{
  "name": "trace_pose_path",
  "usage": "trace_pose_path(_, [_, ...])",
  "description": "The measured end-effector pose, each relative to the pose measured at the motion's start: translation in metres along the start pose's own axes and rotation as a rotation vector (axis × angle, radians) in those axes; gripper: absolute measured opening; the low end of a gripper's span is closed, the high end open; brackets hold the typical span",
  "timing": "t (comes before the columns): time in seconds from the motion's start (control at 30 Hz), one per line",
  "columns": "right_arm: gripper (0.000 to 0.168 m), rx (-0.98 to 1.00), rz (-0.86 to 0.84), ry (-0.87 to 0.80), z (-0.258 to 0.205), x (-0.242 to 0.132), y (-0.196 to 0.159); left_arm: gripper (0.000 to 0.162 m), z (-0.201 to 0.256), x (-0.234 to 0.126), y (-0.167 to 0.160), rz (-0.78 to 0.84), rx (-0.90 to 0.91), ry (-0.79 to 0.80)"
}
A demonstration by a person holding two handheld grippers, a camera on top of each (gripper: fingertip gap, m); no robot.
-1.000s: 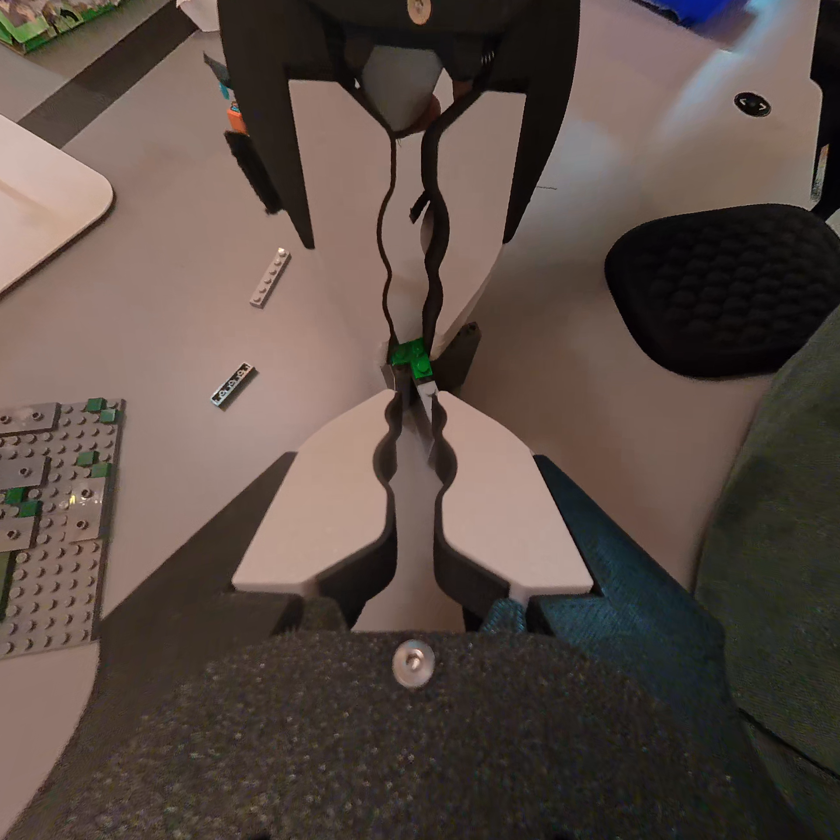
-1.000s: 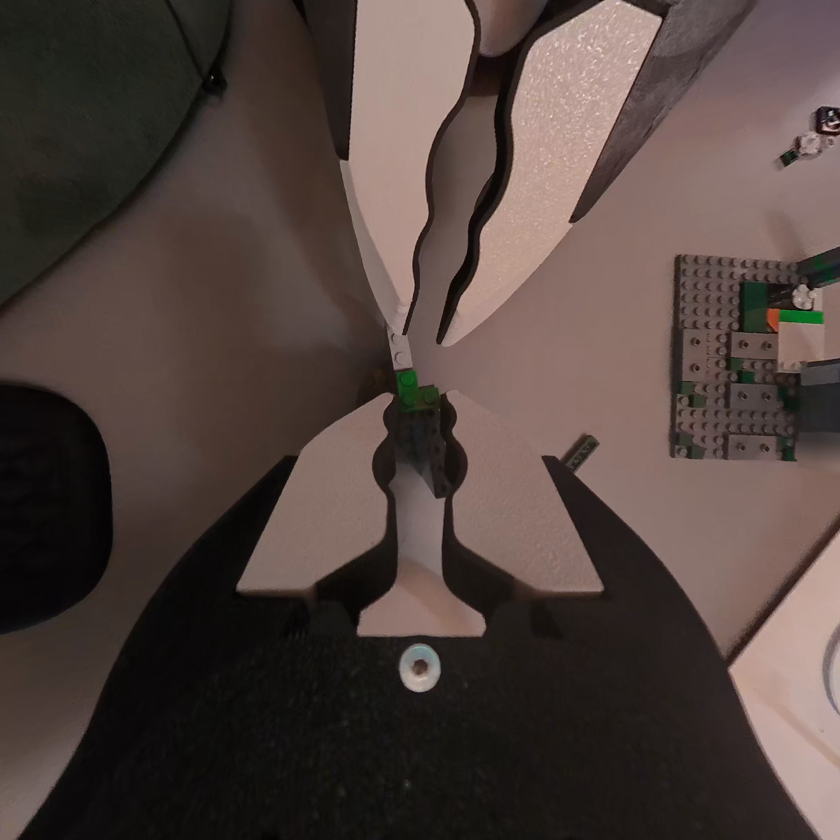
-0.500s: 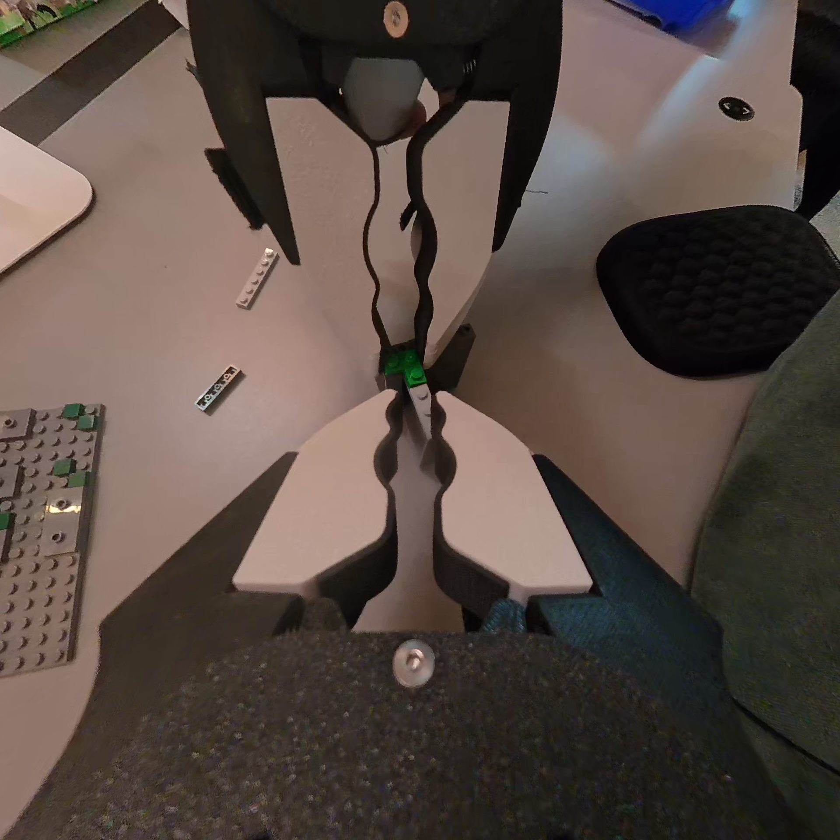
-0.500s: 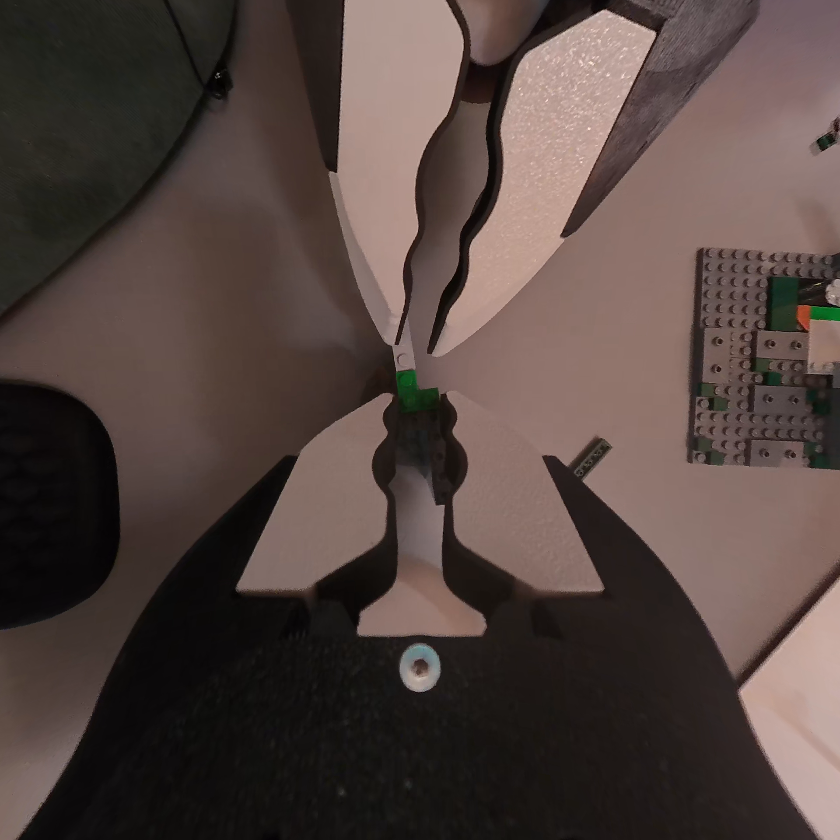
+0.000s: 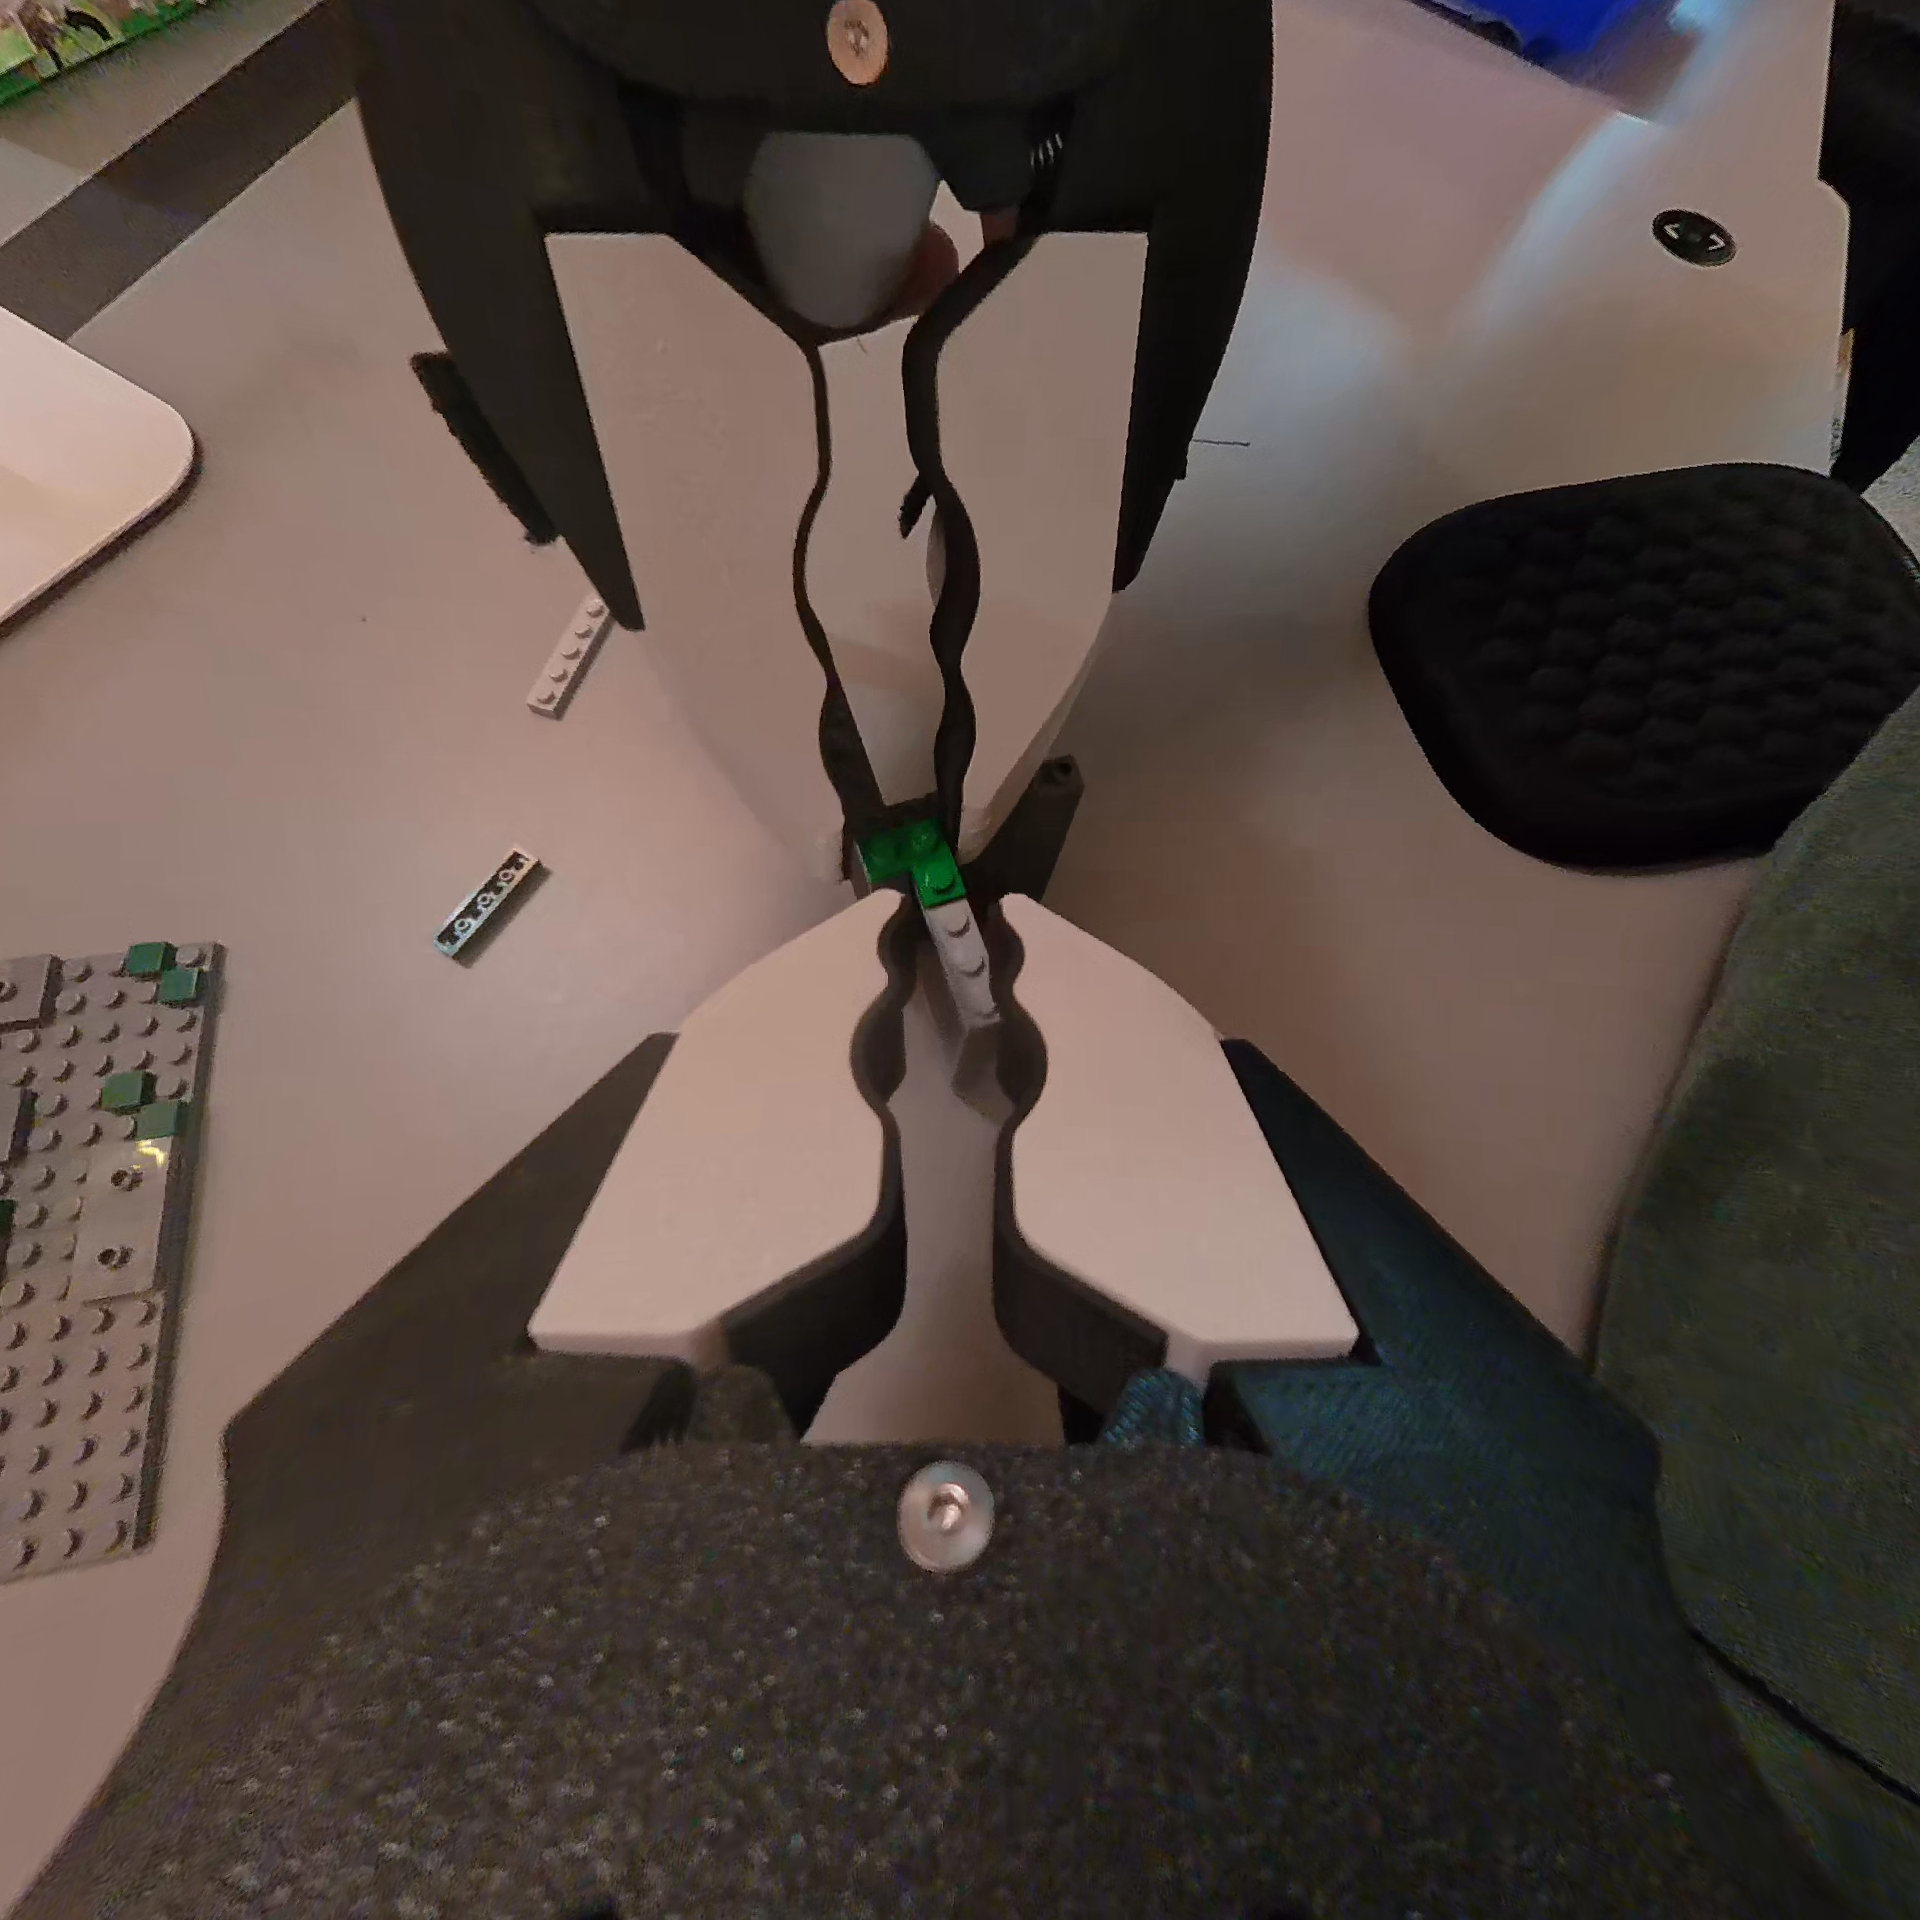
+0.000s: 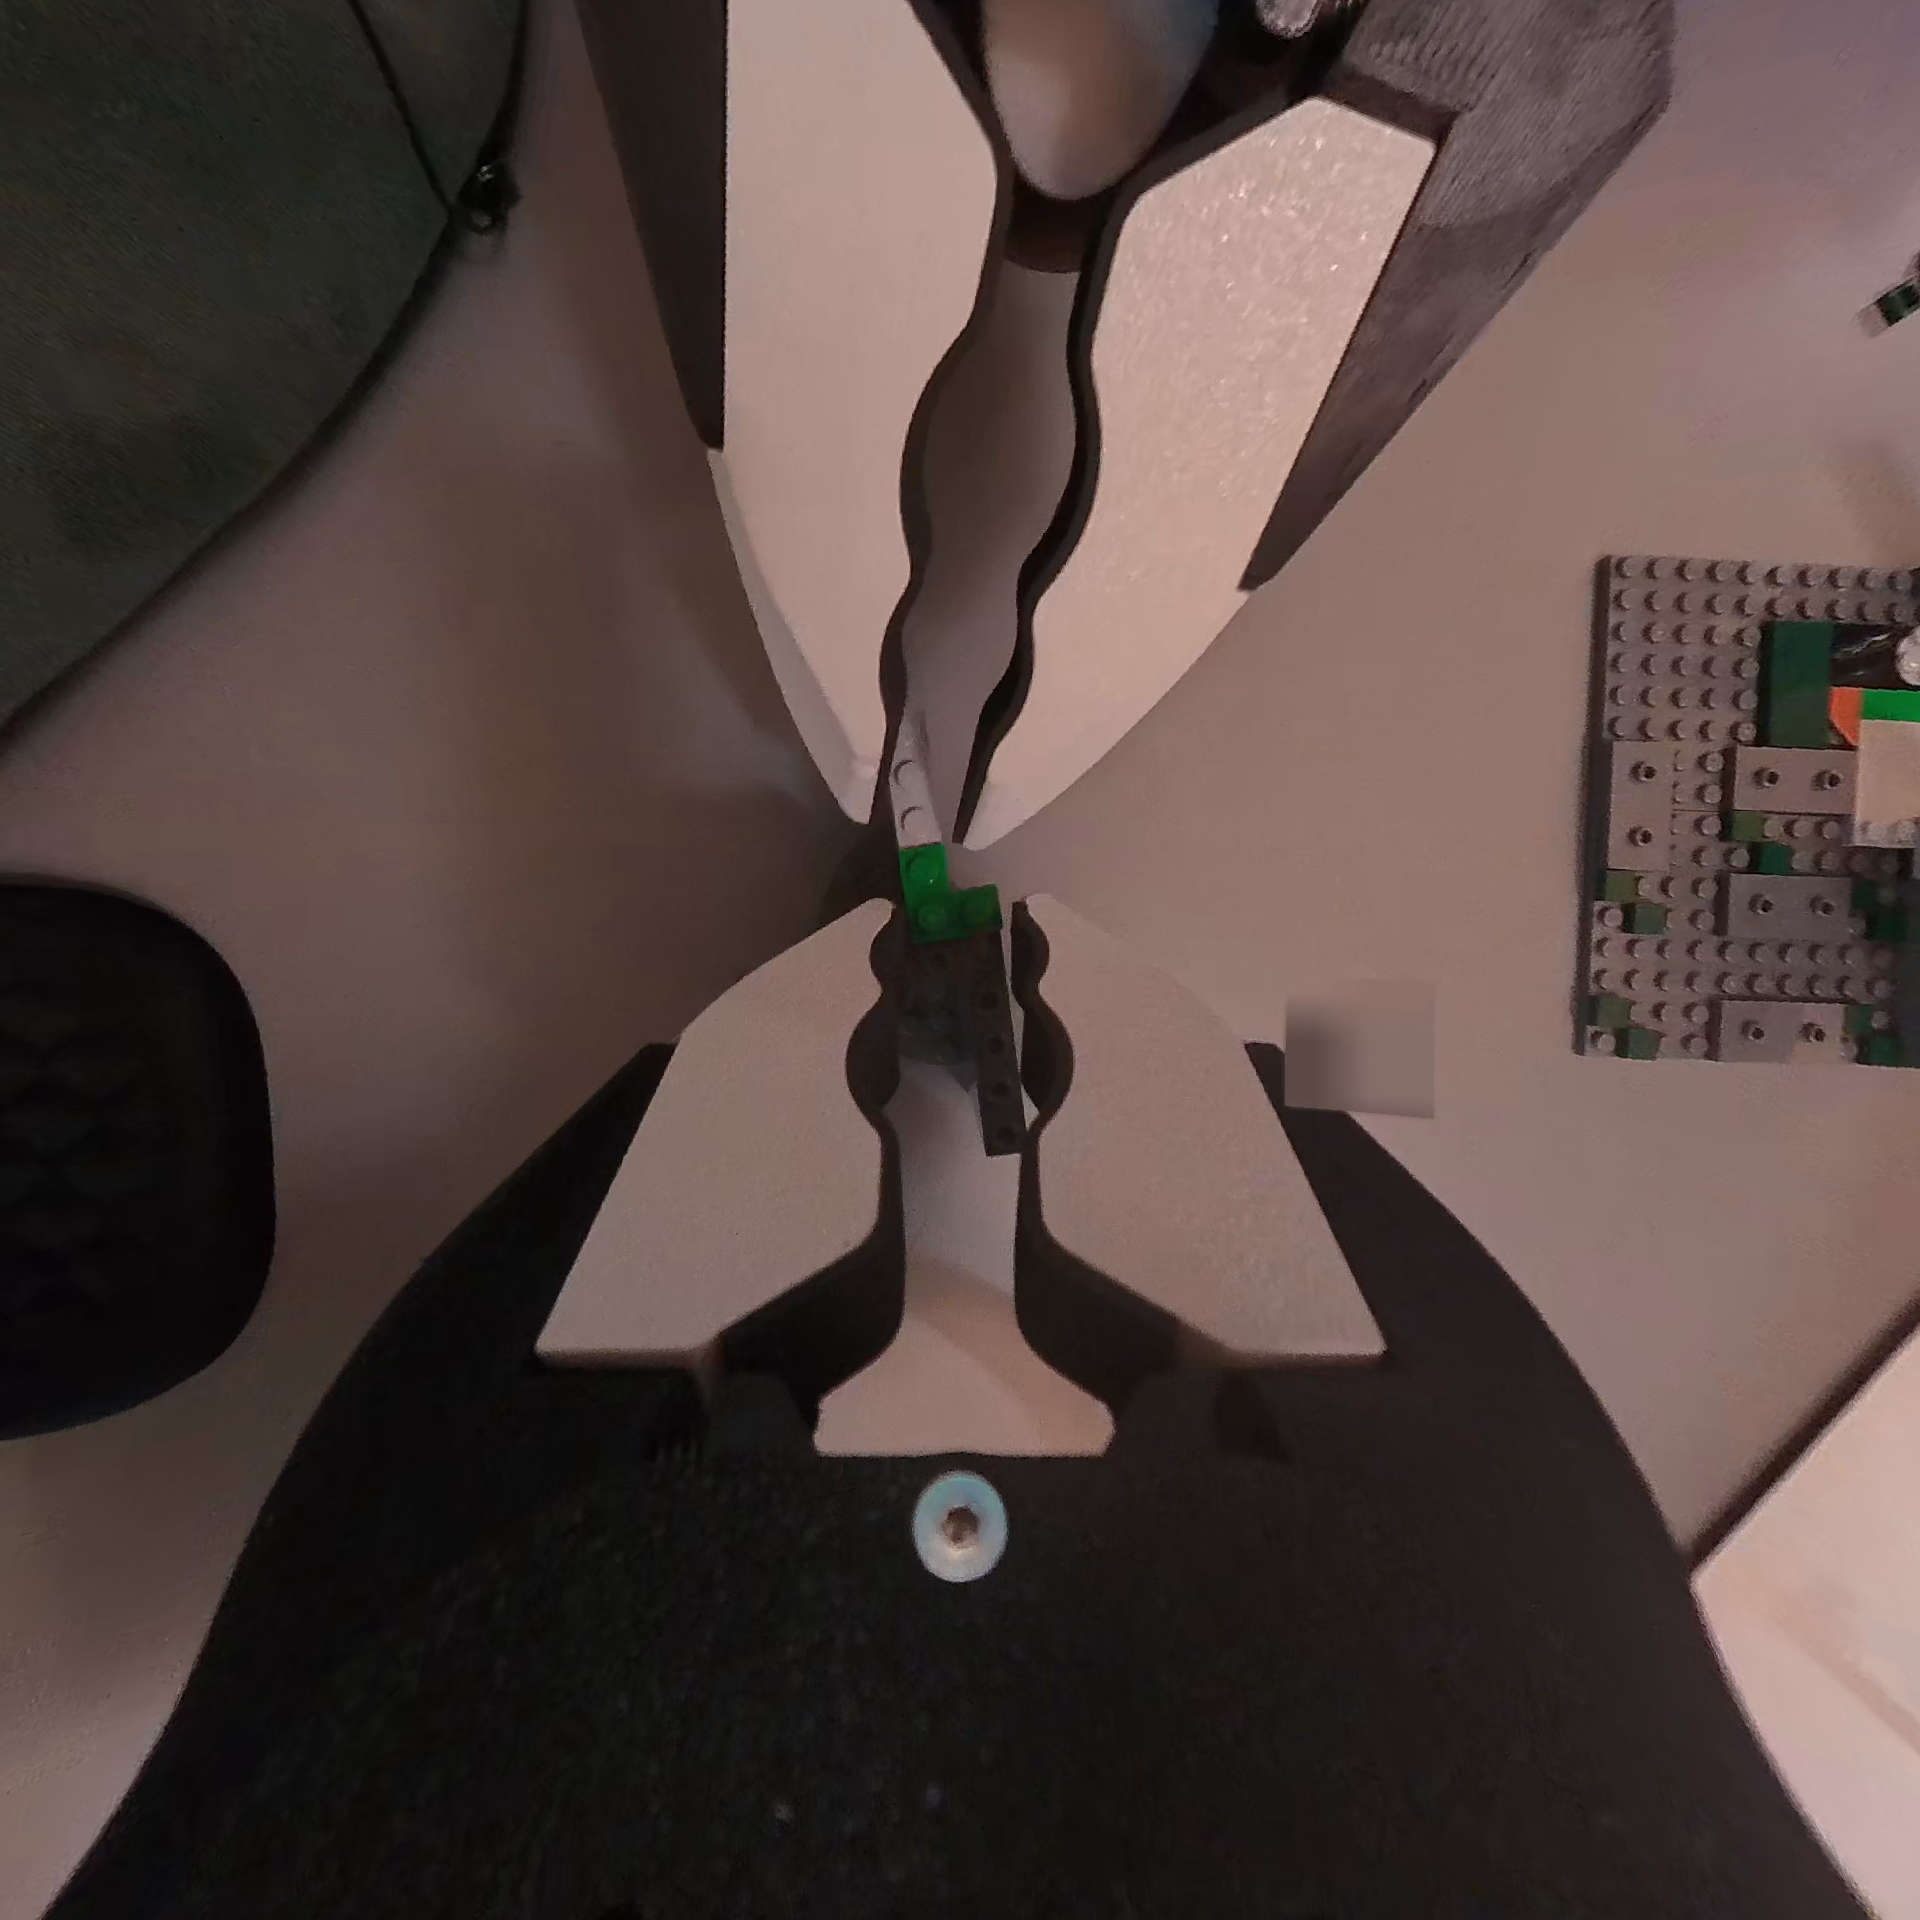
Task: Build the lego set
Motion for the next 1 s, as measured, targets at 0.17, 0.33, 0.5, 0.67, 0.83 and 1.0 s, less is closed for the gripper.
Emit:
trace_pose_path(0.17, [0.019, 0.007, 0.006, 0.0, 0.0, 0.0, 0.0, 0.013, 0.0, 0.004, 0.0, -0.005, -0.012, 0.007])
trace_pose_path(0.33, [0.019, 0.008, 0.013, -0.007, -0.001, -0.002, -0.001, 0.012, 0.0, 0.008, 0.0, -0.011, -0.016, 0.018])
trace_pose_path(0.5, [0.018, 0.018, 0.049, -0.02, 0.0, -0.011, 0.0, 0.01, 0.0, 0.009, 0.0, -0.014, -0.017, 0.026])
trace_pose_path(0.67, [0.006, 0.02, 0.053, -0.031, -0.002, -0.011, 0.006, 0.01, 0.0, 0.009, 0.001, -0.014, -0.02, 0.028])
trace_pose_path(0.83, [0.0, 0.039, 0.034, -0.018, -0.001, -0.008, 0.004, 0.009, 0.0, 0.009, 0.0, -0.013, -0.02, 0.028])
trace_pose_path(1.0, [0.002, 0.045, 0.024, -0.01, 0.0, -0.01, 0.004, 0.009, -0.001, 0.008, 0.0, -0.009, -0.022, 0.025])
Point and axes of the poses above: each gripper's, where its closed fingertips meet, x out along the fingers, y out of its top, z = x × y across the jaws, the point moved 9 cm from there along -x, back along the fingers, and after that the axes turned 5 degrees about -y, right-handed, at the moved point
